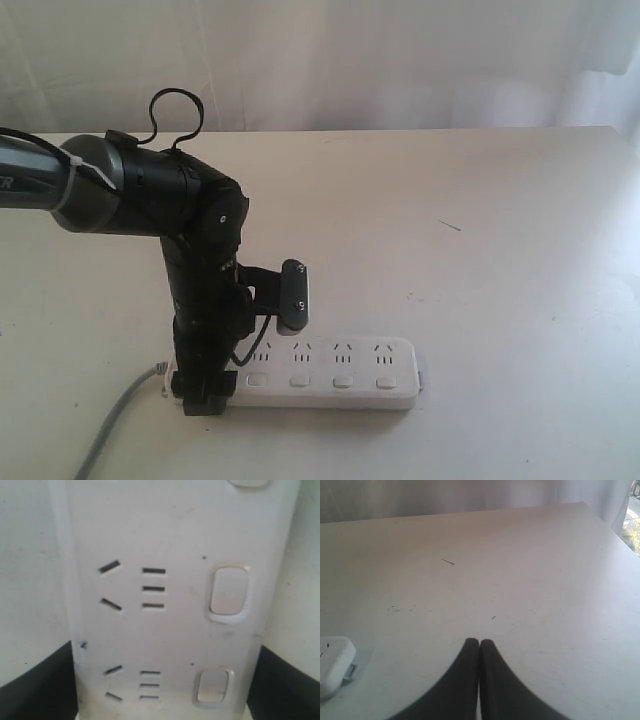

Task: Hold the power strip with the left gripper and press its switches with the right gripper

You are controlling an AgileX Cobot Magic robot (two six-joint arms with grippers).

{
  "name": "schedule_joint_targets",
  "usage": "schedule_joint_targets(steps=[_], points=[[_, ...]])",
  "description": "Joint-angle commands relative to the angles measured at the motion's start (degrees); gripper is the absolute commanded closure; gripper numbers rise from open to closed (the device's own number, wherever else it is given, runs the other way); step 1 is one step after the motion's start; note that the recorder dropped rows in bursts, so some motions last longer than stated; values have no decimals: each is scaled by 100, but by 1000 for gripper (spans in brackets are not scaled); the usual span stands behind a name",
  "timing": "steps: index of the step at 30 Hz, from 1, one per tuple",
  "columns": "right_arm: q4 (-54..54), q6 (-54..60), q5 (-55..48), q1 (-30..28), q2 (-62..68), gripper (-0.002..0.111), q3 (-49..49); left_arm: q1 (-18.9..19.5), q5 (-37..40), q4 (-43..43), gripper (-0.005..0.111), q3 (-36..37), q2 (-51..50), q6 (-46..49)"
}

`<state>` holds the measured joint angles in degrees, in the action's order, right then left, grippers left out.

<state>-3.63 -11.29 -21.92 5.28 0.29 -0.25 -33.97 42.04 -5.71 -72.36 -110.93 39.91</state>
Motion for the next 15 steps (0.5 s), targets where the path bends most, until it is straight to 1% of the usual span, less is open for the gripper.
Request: schedule_joint_targets(steps=[1,2,3,5,6,15], points=[[-20,0,56,-27,-29,108,25,15,102,53,58,33,61,-175],[-20,0,56,-27,-29,108,25,15,112,53,67,33,61,-175],[-20,0,56,-27,-29,108,25,15,112,53,82,33,61,-190],[-20,0,56,-27,-29,108,25,15,112,53,100,33,61,-201],[-20,0,56,-27,-29,108,25,15,112,53,106,33,61,-201],[-20,0,56,-27,-29,108,25,15,116,142,106,33,61,-201]])
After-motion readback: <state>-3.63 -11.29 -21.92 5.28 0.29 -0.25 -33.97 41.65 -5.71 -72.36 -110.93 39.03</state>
